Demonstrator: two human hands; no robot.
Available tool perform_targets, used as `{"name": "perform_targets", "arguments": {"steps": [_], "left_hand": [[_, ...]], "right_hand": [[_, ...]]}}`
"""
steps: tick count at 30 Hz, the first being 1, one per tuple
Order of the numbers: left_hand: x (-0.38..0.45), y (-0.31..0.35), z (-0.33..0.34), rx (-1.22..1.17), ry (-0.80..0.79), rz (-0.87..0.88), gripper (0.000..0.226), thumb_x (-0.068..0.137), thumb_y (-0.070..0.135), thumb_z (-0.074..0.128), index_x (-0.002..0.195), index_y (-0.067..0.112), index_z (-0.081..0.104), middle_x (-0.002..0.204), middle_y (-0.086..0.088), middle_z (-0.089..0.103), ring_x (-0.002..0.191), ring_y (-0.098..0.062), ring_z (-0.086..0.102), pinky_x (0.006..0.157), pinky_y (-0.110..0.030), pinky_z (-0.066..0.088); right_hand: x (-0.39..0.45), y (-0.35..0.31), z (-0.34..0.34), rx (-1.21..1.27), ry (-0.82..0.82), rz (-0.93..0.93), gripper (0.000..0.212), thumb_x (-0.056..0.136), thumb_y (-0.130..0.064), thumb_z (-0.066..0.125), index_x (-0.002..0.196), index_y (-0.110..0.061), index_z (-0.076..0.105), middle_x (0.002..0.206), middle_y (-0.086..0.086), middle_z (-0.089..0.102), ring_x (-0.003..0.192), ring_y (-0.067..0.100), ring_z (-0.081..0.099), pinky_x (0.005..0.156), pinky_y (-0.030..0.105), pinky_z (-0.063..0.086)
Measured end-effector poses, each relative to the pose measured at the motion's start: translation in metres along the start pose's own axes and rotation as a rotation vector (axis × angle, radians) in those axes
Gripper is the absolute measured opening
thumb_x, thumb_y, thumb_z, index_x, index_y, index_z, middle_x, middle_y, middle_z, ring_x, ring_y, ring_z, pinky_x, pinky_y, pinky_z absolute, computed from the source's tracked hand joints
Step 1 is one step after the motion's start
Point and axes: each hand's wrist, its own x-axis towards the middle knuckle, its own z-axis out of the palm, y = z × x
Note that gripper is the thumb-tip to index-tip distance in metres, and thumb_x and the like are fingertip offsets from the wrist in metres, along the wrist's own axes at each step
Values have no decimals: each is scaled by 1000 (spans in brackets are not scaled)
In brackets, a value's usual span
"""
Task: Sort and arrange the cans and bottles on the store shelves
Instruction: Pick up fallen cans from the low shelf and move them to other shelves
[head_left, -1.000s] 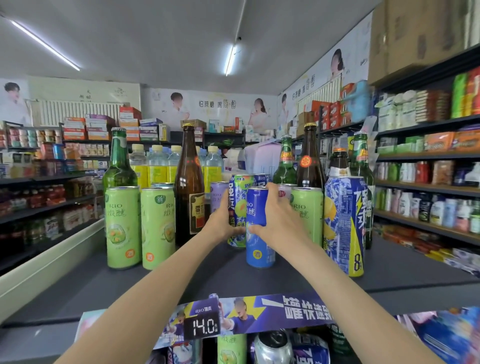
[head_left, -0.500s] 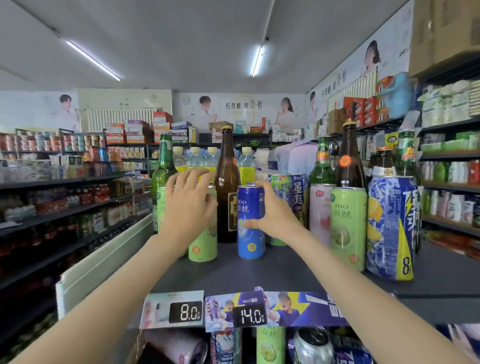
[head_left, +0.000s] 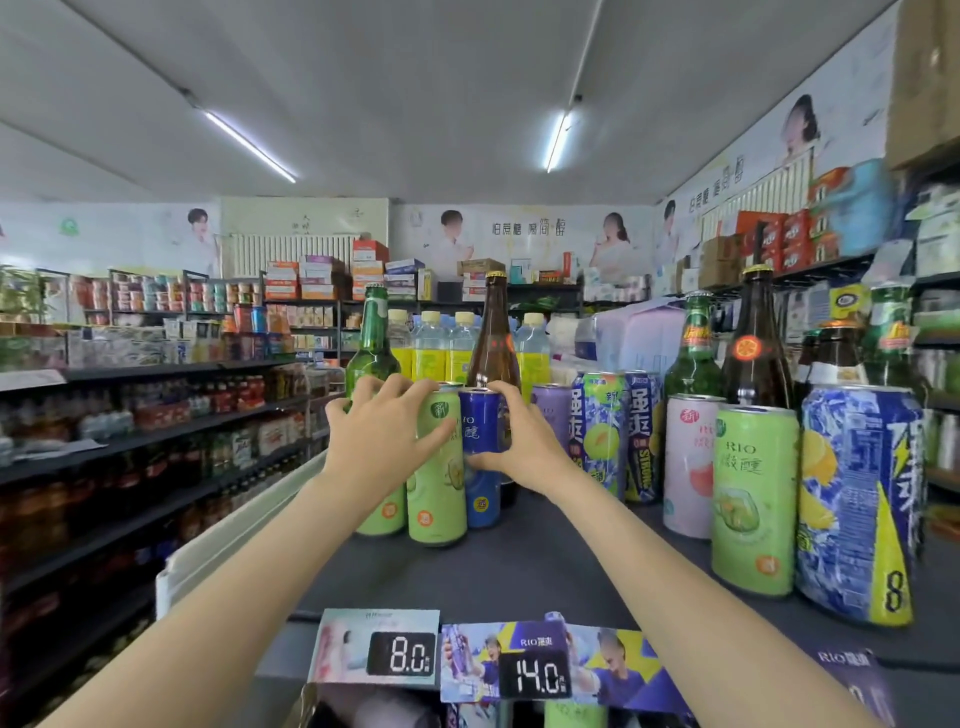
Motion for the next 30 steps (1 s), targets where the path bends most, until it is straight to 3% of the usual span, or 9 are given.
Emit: {"name": "perform_targets", "arguments": {"steps": [1, 3, 6, 8, 12, 17, 22, 25, 30], "left_hand": [[-2, 0, 1, -5, 11, -4, 53, 88, 62, 34, 132, 34, 41, 130, 6, 47, 123, -22, 35, 97, -43, 31], [-6, 2, 5, -9, 59, -1, 64, 80, 69, 19, 128, 34, 44, 125, 7, 49, 119, -22, 37, 96, -44, 32], [-7, 10, 8, -9, 90, 7, 67, 75, 66, 14, 125, 34, 46, 122, 7, 49, 117, -22, 37, 96, -45, 32], [-6, 12, 9, -28, 62, -8, 58, 79, 63, 23, 125, 34, 45, 123, 7, 47, 118, -22, 35, 98, -45, 31], [-5, 8, 13, -25, 73, -2, 50, 85, 63, 31, 125, 35, 44, 122, 9, 46, 117, -20, 34, 97, -43, 32], [-2, 8, 13, -40, 98, -1, 44, 87, 58, 39, 125, 34, 45, 122, 9, 45, 116, -20, 34, 98, -42, 31], [-1, 2, 16, -76, 142, -16, 70, 71, 65, 14, 121, 32, 50, 114, 6, 50, 112, -23, 39, 94, -45, 33], [0, 3, 17, -77, 159, -11, 71, 71, 64, 14, 119, 29, 53, 113, 3, 51, 110, -25, 40, 93, -46, 34], [4, 9, 10, 19, 26, -35, 64, 79, 65, 20, 130, 31, 40, 125, -2, 47, 116, -29, 37, 101, -51, 27]], "right_hand": [[2, 5, -2, 19, -32, 5, 93, 71, -23, 80, 143, -31, 21, 131, 8, 41, 120, 20, 45, 102, 33, 37], [4, 7, -14, 113, -69, 40, 90, 74, -18, 78, 143, -33, 21, 122, 6, 51, 114, 24, 54, 98, 44, 46], [17, 0, -42, 249, 145, 76, 69, 81, -21, 72, 138, -21, 33, 104, 2, 56, 101, 23, 60, 90, 41, 52], [35, -7, -54, 170, 281, 84, 65, 81, -31, 71, 135, -15, 37, 116, 6, 56, 109, 22, 56, 93, 36, 46], [72, -23, -48, 126, 216, 96, 78, 80, -38, 70, 140, -10, 28, 137, 8, 45, 123, 23, 46, 98, 35, 39], [94, -22, -29, 152, 168, 119, 71, 82, -30, 71, 137, -9, 31, 129, 9, 53, 116, 25, 52, 91, 33, 42], [85, -17, -33, 118, 225, 60, 59, 85, -26, 68, 129, -6, 36, 120, 10, 56, 108, 24, 55, 82, 28, 41], [76, -13, -42, 202, 288, 53, 55, 82, -21, 71, 122, -7, 36, 117, 10, 55, 101, 20, 53, 82, 29, 41], [63, -17, -42, 212, 274, -15, 54, 81, -18, 72, 122, -9, 37, 115, 7, 54, 103, 19, 53, 82, 28, 41]]}}
